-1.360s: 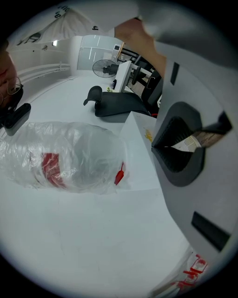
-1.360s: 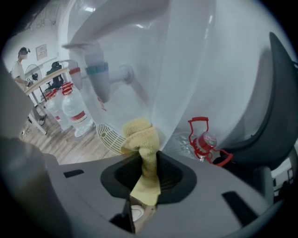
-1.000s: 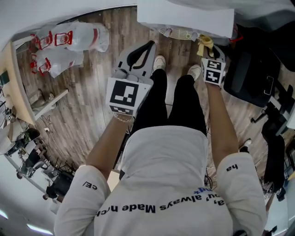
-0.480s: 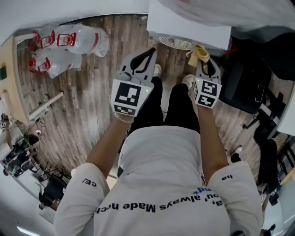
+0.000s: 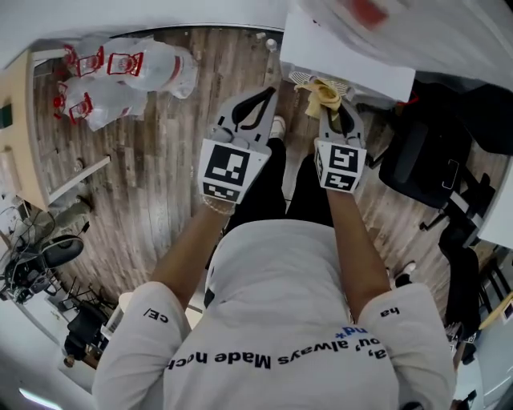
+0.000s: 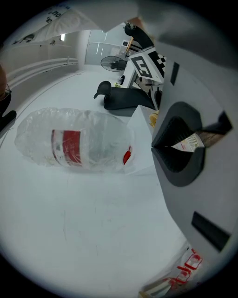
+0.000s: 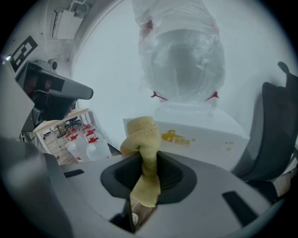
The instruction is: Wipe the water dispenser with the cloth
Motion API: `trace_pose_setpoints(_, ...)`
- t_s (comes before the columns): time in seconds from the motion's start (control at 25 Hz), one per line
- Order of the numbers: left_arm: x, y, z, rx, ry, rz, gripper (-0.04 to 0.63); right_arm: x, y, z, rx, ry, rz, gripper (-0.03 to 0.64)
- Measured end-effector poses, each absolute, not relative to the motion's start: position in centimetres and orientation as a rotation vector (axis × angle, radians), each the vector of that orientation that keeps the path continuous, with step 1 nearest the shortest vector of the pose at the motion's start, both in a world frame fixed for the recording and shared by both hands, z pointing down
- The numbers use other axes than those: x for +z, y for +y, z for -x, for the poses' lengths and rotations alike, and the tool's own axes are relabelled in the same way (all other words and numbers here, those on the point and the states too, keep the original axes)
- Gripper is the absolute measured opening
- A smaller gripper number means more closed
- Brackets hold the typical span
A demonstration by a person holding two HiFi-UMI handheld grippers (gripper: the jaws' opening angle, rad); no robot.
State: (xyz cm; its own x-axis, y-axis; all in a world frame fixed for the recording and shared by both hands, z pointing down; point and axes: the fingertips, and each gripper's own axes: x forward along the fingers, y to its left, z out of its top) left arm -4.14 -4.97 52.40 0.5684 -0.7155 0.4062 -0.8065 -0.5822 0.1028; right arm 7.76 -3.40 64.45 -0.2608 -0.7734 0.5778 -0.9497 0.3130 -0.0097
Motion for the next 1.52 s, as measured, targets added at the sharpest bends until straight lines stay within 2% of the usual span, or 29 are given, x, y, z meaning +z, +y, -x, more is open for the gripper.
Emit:
trace_pose_setpoints(0.36, 53.1, -5.6, 7.6, 0.474, -1.250, -2.516, 0.020, 65.7, -5.0, -1.9, 0.510, -2.128, -1.464, 0.091)
trace_pose_setpoints(0.72, 53.8, -6.5, 9.9, 0.481, -1.228, -2.525, 0.020, 67.8, -7.0, 0.8, 0.581, -2.091, -1.482, 0.091)
trace_pose_setpoints(1.52, 55.8, -8.4, 11.2, 0.494, -1.200, -2.512, 0.020, 72.9, -8.8, 1.2, 0.734, -2.011, -1.507, 0.089)
